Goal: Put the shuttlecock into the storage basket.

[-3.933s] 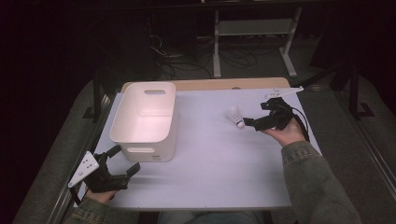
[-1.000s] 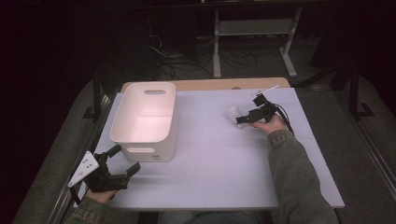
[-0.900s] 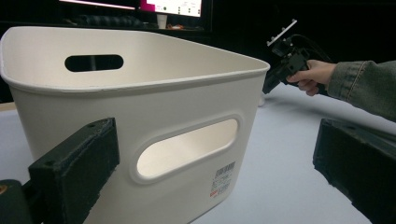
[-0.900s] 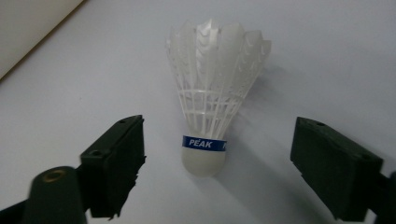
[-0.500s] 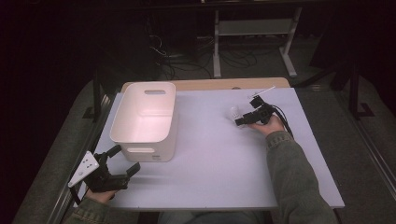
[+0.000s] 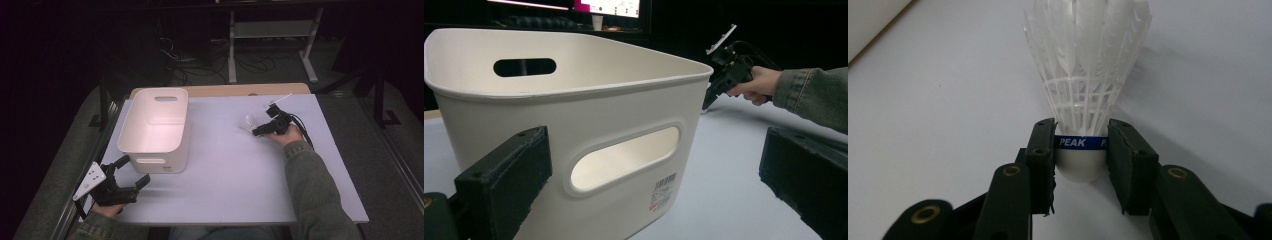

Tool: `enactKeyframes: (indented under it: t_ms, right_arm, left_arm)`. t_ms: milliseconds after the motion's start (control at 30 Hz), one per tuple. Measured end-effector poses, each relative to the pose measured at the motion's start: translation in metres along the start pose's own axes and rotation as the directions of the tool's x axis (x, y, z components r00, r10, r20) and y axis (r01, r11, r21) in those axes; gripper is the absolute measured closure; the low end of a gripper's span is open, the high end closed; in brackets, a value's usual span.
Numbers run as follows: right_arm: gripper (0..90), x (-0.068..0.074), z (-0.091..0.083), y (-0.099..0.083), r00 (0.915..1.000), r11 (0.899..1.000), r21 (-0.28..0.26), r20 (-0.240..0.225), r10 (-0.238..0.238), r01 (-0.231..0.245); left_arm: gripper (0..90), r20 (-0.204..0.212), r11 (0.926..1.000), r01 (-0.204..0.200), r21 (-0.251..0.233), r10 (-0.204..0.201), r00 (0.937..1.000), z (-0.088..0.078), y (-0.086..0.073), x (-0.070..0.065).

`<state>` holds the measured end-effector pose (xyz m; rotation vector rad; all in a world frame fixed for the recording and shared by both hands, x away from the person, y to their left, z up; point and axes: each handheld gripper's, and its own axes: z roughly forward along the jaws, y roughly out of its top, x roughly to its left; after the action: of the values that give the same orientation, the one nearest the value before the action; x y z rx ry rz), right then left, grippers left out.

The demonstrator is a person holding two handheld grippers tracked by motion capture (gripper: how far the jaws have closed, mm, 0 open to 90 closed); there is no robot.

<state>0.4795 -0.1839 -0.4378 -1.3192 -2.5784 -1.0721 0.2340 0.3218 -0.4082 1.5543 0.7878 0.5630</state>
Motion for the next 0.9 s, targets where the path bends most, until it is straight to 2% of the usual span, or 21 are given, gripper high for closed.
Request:
enactKeyframes:
  t_ms: [167, 467, 900]
  right_arm:
    - [63.8, -0.001, -0.001, 0.000, 0.9999, 1.000, -0.001, -0.003, 0.013, -0.013]
    - [63.9, 0.005, -0.008, 0.001, 0.9999, 1.000, -0.022, 0.014, 0.004, -0.004]
    - [63.9, 0.022, -0.026, 0.005, 0.9997, 0.998, -0.067, 0.018, -0.013, 0.014]
  left_arm:
    - [0.0, 0.001, 1.0000, 0.002, -0.001, -0.002, 1.0000, 0.000, 0.000, 0.000]
    - [0.0, -0.001, 1.0000, 0.003, -0.001, -0.003, 1.0000, 0.000, 0.000, 0.000]
    - [0.0, -0.003, 1.0000, 0.003, 0.000, -0.003, 1.0000, 0.000, 0.000, 0.000]
